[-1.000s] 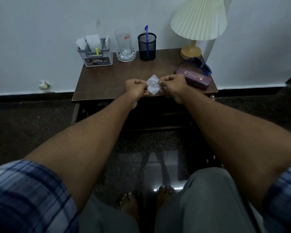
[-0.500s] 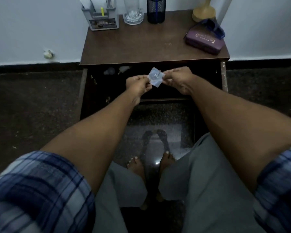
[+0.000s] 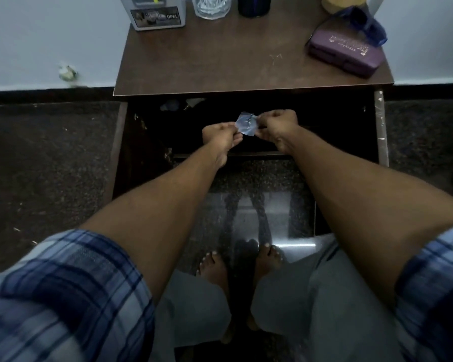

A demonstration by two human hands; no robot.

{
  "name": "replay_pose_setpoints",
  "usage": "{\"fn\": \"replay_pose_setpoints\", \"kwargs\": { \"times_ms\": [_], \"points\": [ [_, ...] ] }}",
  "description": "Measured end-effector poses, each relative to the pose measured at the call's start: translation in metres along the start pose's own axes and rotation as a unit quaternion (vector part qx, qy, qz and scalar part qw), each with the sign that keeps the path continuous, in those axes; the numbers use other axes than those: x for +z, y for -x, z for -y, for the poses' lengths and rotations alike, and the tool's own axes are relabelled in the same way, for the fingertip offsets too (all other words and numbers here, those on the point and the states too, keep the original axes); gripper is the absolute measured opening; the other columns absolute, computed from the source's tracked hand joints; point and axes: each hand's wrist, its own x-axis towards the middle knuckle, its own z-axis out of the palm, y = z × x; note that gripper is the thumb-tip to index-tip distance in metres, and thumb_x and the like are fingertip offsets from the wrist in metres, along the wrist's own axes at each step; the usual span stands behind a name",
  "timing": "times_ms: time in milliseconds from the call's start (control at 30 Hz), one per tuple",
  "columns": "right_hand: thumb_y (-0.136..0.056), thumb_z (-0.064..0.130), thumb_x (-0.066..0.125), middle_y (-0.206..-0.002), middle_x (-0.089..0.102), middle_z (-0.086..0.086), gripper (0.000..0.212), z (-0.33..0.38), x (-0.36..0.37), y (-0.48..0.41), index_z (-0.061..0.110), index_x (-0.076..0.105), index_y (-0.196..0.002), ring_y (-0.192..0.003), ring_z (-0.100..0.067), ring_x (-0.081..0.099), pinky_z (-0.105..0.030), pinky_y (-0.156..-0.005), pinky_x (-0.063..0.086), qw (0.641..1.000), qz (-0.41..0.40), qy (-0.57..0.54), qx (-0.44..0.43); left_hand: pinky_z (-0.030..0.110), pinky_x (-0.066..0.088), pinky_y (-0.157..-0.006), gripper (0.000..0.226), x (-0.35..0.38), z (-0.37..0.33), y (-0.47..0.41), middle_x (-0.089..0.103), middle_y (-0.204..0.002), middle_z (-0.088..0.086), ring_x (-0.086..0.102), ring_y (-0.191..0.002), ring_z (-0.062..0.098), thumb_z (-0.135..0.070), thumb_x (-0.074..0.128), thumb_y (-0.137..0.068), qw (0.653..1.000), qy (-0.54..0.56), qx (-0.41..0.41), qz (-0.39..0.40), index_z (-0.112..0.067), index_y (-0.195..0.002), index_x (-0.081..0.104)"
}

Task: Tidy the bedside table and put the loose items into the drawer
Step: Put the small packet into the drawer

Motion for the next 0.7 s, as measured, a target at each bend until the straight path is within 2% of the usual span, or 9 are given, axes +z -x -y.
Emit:
{"fn": "replay_pose_setpoints", "kwargs": {
  "times_ms": [67,133,200,267,300,333,433,533,700],
  "points": [
    [-0.086,-0.005,0.072,-0.080,0.066,-0.011,0.019,0.001,0.007,-0.014,0.007,0.060,-0.077,-0.069,-0.021,0.068,-0.027,-0.055,0.061,0.999,-0.028,-0.020,-0.014,0.017,0.059,-0.055,0.015,0.007,-0.003,-0.015,0.069,-0.080,0.009,0.067,-0.063,0.011,-0.001,0.063,-0.097,1.000,0.003,-0.003,-0.005,-0.009,-0.083,0.066],
    [-0.080,-0.005,0.077,-0.085,0.069,-0.015,0.024,0.001,0.014,-0.027,0.008,0.058,-0.074,-0.072,-0.025,0.070,-0.034,-0.062,0.063,0.997,-0.070,-0.009,-0.023,0.017,0.057,-0.051,0.014,0.014,-0.006,-0.027,0.066,-0.078,0.011,0.066,-0.061,0.012,0.003,0.062,-0.096,1.000,0.009,-0.004,-0.020,-0.005,-0.085,0.062],
    [-0.076,-0.006,0.077,-0.090,0.070,-0.018,0.024,-0.003,0.020,-0.043,0.009,0.058,-0.073,-0.068,-0.025,0.071,-0.035,-0.057,0.062,0.994,-0.105,-0.002,-0.017,0.021,0.058,-0.051,0.010,0.021,-0.009,-0.038,0.064,-0.079,0.011,0.067,-0.060,0.016,0.009,0.061,-0.093,0.999,0.026,-0.002,-0.048,0.000,-0.098,0.061],
    [-0.079,-0.008,0.072,-0.094,0.069,-0.017,0.017,-0.007,0.026,-0.056,0.005,0.062,-0.080,-0.063,-0.021,0.068,-0.031,-0.052,0.061,0.993,-0.115,-0.024,-0.008,0.024,0.060,-0.052,0.025,0.024,-0.011,-0.049,0.062,-0.083,0.010,0.069,-0.064,0.020,0.013,0.061,-0.090,0.997,0.040,0.001,-0.073,0.003,-0.113,0.059],
    [-0.082,-0.006,0.071,-0.100,0.070,-0.016,0.014,-0.010,0.029,-0.063,0.003,0.065,-0.091,-0.071,-0.024,0.070,-0.034,-0.061,0.064,0.993,-0.115,-0.024,-0.003,0.024,0.060,-0.052,0.032,0.025,-0.011,-0.054,0.061,-0.085,0.008,0.068,-0.068,0.021,0.014,0.060,-0.089,0.996,0.041,0.005,-0.082,0.003,-0.119,0.058],
    [-0.084,-0.002,0.070,-0.110,0.070,-0.015,0.023,-0.012,0.031,-0.070,0.001,0.066,-0.107,-0.086,-0.027,0.072,-0.038,-0.075,0.064,0.993,-0.116,-0.015,0.004,0.025,0.060,-0.052,0.037,0.025,-0.011,-0.058,0.060,-0.088,0.008,0.067,-0.071,0.021,0.015,0.059,-0.089,0.995,0.035,0.007,-0.088,0.003,-0.124,0.056],
    [-0.091,0.002,0.064,-0.136,0.062,-0.016,0.049,-0.016,0.036,-0.083,-0.001,0.052,-0.138,-0.121,-0.032,0.063,-0.045,-0.101,0.055,0.994,-0.096,-0.028,0.038,0.034,0.065,-0.068,0.044,0.026,-0.008,-0.070,0.064,-0.106,0.011,0.070,-0.086,0.026,0.009,0.057,-0.090,0.995,-0.002,-0.002,-0.096,0.004,-0.133,0.052],
    [-0.096,0.006,0.061,-0.146,0.054,-0.017,0.058,-0.018,0.041,-0.092,0.000,0.039,-0.149,-0.130,-0.033,0.056,-0.045,-0.108,0.049,0.994,-0.078,-0.041,0.067,0.045,0.062,-0.090,0.050,0.023,-0.008,-0.077,0.068,-0.123,0.017,0.070,-0.108,0.033,-0.001,0.056,-0.089,0.992,-0.052,-0.009,-0.116,0.002,-0.138,0.052],
    [-0.098,0.016,0.063,-0.149,0.053,-0.014,0.055,-0.014,0.045,-0.089,0.002,0.046,-0.148,-0.132,-0.030,0.055,-0.043,-0.110,0.047,0.999,-0.030,0.008,0.038,0.046,0.058,-0.093,0.049,0.017,-0.012,-0.074,0.068,-0.126,0.020,0.068,-0.116,0.036,-0.005,0.055,-0.089,0.989,-0.083,-0.005,-0.119,0.000,-0.138,0.053]
  ]
}}
